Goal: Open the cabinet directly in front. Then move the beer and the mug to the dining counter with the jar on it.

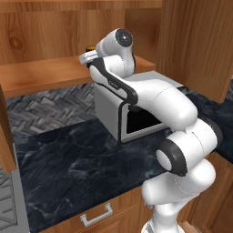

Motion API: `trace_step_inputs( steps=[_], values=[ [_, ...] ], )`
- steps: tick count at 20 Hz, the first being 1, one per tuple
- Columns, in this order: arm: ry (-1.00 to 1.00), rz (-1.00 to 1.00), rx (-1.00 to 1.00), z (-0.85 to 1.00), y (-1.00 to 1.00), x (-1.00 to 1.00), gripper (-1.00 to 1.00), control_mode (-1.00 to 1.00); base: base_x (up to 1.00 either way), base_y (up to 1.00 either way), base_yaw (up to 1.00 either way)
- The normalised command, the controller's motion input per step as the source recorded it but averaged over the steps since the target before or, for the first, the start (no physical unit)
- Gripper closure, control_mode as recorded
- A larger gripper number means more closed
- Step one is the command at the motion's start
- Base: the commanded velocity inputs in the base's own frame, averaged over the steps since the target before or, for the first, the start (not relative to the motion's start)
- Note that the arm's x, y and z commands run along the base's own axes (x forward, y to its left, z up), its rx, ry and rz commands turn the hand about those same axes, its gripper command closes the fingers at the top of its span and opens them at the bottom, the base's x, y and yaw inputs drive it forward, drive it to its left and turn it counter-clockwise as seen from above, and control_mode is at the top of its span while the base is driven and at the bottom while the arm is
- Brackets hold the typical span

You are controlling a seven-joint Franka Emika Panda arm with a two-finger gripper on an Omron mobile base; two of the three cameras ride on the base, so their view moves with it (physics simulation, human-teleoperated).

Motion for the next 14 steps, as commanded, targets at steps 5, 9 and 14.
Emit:
trace_step_inputs(
  steps=[5,9,14],
  values=[
    [0.00,0.00,0.00,0.00,0.00,0.00,1.00,-1.00,0.00,0.00,0.00],
    [0.00,0.00,0.00,0.00,0.00,0.00,1.00,-1.00,0.00,0.00,0.00],
    [0.00,0.00,0.00,0.00,0.00,0.00,1.00,-1.00,0.00,0.00,0.00]
  ],
)
